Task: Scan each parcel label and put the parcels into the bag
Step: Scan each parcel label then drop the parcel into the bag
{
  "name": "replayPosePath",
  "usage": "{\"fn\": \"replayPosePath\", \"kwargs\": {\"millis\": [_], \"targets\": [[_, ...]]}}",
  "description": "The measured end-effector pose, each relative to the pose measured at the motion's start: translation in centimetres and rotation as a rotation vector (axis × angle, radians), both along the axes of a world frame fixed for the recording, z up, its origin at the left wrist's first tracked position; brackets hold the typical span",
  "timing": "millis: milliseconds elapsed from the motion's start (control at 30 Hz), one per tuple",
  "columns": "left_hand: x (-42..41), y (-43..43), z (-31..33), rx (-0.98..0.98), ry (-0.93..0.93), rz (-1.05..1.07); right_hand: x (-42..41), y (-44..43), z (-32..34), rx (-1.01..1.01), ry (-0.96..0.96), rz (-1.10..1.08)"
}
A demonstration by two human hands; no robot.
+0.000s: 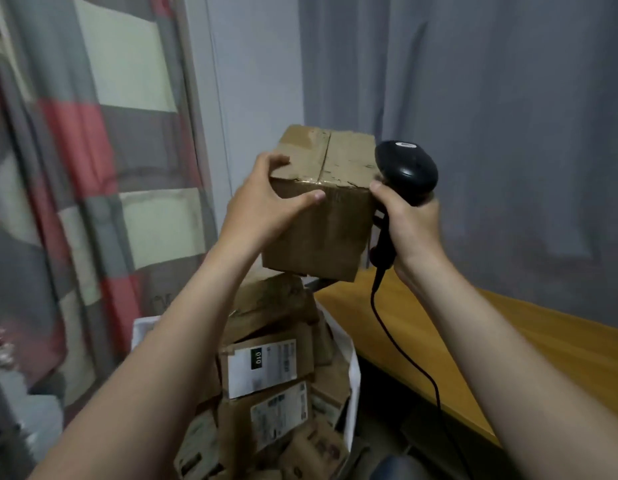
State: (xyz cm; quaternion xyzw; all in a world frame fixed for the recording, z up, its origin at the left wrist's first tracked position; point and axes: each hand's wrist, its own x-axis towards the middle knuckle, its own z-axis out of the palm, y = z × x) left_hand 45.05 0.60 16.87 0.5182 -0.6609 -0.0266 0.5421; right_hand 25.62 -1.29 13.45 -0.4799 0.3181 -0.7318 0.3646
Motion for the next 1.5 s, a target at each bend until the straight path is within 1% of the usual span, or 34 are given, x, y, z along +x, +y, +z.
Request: {"fn": "replayPosePath", "kwargs": {"millis": [67,167,300,400,500,600,767,1033,1133,1200,1267,1367,1433,1500], "targets": [[2.1,0.6,1.2,-0.053,-0.025,0.133,2.2,-0.3,1.5,-0.033,-0.005,0.052],[4.8,1.1,2.7,-0.081,-0.074,0.285,5.1,-1.0,3.0,-0.071,0.025,0.108],[7.1,1.4,4.4,-0.11,-0.101,0.395,7.6,-1.8,4.3,-0.091,0.058,0.149],[8.2,1.0,4.3,-0.092,-0.096,0.398,8.4,-2.7,4.0,-0.046,0.115,0.197],[9.3,-0.2,2.3,0.032,-0.072,0.367,8.9,-3.2,2.3,0.052,0.171,0.25],[9.8,-0.9,0.6,0.125,-0.066,0.37,9.1,-3.6,0.6,0.086,0.18,0.271],[9.8,-0.5,0.3,0.125,-0.039,0.376,8.9,-3.6,-0.3,0.127,0.206,0.273],[9.5,-0.5,0.3,0.128,-0.078,0.425,8.0,-3.6,-1.3,0.153,0.181,0.225],[8.2,0.0,0.8,0.104,-0.151,0.491,7.2,-3.6,-1.4,0.157,0.172,0.205],[6.7,0.4,1.4,0.055,-0.235,0.532,6.1,-3.5,-1.5,0.164,0.172,0.183],[4.5,0.5,2.0,-0.015,-0.306,0.528,4.4,-3.2,-1.4,0.167,0.187,0.139],[0.1,0.3,2.3,-0.112,-0.398,0.455,0.9,-2.5,-1.3,0.19,0.198,0.039],[-3.5,-0.4,1.9,-0.152,-0.464,0.366,-2.2,-1.7,-1.3,0.225,0.228,-0.059],[-7.3,-1.3,0.9,-0.153,-0.516,0.249,-5.9,-0.9,-1.6,0.281,0.272,-0.175]]}}
